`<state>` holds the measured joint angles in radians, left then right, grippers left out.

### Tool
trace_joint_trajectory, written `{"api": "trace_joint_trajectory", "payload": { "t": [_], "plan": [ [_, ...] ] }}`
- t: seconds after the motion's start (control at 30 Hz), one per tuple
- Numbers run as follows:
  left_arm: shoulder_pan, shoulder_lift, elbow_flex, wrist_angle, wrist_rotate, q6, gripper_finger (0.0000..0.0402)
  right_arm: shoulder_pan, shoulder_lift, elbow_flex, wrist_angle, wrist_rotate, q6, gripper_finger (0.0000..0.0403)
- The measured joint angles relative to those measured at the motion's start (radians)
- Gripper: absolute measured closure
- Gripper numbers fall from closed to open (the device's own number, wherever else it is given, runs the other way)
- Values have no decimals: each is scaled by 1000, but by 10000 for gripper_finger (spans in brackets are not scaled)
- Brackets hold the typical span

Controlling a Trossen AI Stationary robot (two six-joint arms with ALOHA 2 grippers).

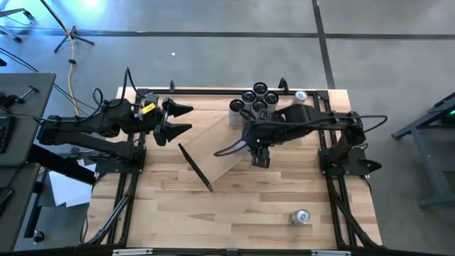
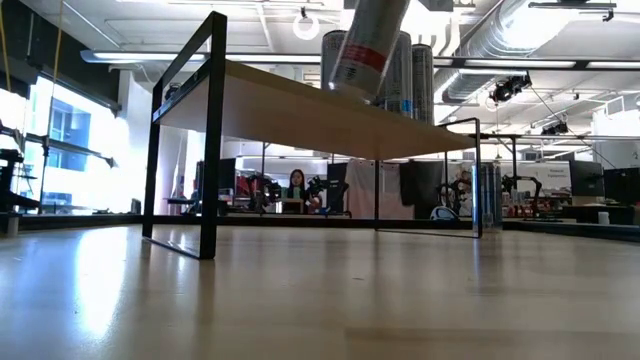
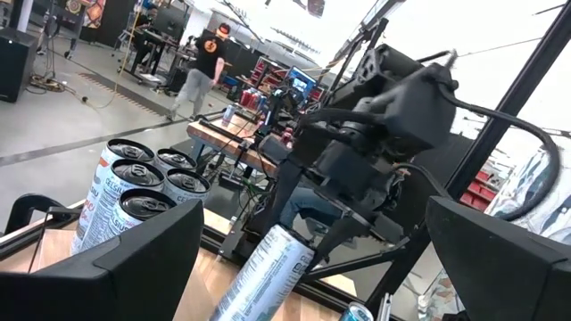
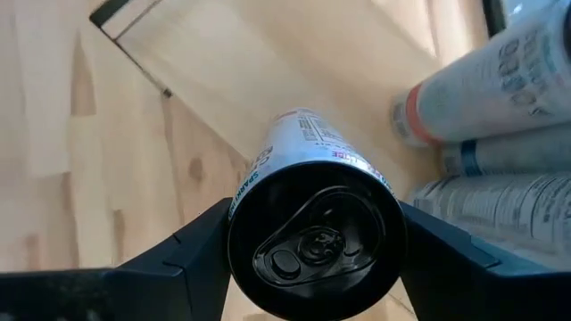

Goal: Place canned beverage on shelf
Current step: Put the white-pink soda can on the shelf and align it with the other white-pink soda can

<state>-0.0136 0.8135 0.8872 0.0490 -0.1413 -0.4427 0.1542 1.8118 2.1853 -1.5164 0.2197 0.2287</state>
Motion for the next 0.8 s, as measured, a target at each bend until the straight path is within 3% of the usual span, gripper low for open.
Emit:
{"api": "trace_joint_trajectory", "payload": {
  "t": [0.8],
  "plan": [
    [0, 0, 0, 0, 0, 0, 3, -116, 0, -1, -55, -120, 81, 157]
  ]
}}
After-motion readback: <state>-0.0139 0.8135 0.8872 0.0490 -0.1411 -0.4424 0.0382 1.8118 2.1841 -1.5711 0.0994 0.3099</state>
